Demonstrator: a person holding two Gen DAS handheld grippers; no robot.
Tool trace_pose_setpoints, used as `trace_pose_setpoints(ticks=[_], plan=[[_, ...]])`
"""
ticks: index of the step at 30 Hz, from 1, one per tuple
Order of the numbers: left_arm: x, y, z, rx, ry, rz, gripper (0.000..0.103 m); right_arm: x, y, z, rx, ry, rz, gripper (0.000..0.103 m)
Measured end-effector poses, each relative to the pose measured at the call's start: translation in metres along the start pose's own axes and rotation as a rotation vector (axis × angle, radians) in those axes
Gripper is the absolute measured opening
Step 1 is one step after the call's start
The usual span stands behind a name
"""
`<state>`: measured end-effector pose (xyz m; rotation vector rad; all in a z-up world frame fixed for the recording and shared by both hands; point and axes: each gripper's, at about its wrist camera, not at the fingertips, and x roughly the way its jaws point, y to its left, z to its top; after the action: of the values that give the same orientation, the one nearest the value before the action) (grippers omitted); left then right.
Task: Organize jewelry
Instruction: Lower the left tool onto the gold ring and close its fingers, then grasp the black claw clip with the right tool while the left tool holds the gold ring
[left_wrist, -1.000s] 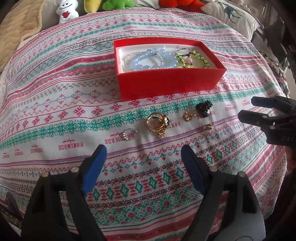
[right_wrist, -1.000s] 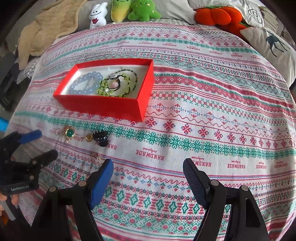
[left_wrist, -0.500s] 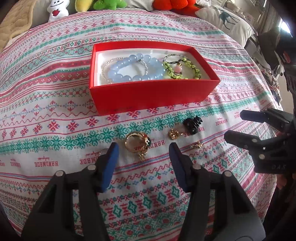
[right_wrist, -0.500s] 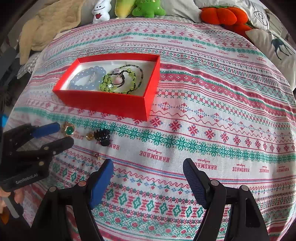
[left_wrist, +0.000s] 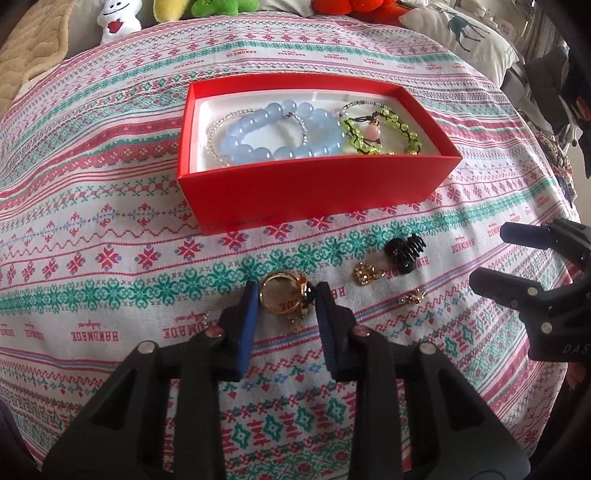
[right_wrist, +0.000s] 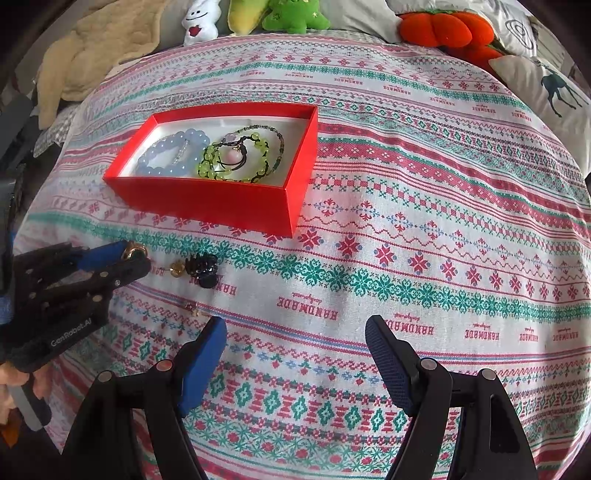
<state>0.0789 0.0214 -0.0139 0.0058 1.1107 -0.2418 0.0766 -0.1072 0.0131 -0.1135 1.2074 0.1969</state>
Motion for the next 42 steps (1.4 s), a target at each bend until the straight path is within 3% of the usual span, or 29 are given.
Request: trace_pose_setpoints(ticks=[21,42], plan=[[-0.030,0.021,-0.011,-0.042,-0.020,0.017,0.033,0.030,0.042,0.021,-0.071,-0.003,-0.002,0.077],[-0.034,0.027,-0.016,-0.058,-0.016,0.024,0.033,0.048,0.079,0.032,-0.211,-0.020,0.018,0.024]])
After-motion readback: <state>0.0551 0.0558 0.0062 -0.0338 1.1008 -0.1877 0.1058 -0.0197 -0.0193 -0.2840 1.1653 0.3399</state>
